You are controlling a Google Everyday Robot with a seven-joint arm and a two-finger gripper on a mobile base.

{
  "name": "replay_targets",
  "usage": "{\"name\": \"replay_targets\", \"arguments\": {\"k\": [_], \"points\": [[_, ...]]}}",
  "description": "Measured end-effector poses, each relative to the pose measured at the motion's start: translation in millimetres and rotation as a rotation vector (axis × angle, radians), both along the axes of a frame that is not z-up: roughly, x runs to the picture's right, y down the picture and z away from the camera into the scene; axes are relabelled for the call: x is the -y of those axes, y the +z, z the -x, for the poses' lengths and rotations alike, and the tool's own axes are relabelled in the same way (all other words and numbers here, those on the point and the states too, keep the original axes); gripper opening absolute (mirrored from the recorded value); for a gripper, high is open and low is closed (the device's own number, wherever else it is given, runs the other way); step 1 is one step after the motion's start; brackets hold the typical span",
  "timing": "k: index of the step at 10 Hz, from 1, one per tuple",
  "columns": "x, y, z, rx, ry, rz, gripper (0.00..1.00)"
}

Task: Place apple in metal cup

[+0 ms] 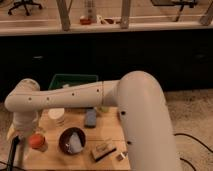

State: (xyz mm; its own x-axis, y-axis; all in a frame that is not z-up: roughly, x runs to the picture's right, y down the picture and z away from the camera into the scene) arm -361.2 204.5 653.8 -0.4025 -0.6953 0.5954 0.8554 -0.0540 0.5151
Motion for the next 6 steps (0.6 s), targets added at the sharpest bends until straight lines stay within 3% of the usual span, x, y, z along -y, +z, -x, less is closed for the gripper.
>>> {"name": "replay_targets", "arguments": {"k": [6], "points": [[1.2,2.1,-1.3,0.006,-0.007,0.008,0.8]]}}
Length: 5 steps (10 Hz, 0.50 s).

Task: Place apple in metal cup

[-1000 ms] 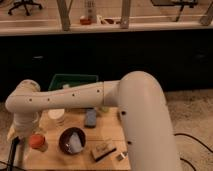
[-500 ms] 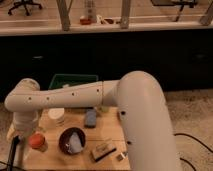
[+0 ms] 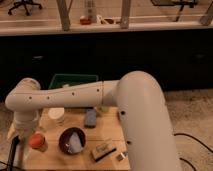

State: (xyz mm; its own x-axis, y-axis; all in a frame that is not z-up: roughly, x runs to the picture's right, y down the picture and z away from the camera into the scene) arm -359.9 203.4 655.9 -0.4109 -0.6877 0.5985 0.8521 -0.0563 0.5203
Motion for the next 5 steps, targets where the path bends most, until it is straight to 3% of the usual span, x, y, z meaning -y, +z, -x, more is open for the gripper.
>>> {"name": "replay_targets", "arguments": {"k": [5], "points": [[5.7,-1.0,-1.6,0.025,0.001,-0.016,0.8]]}}
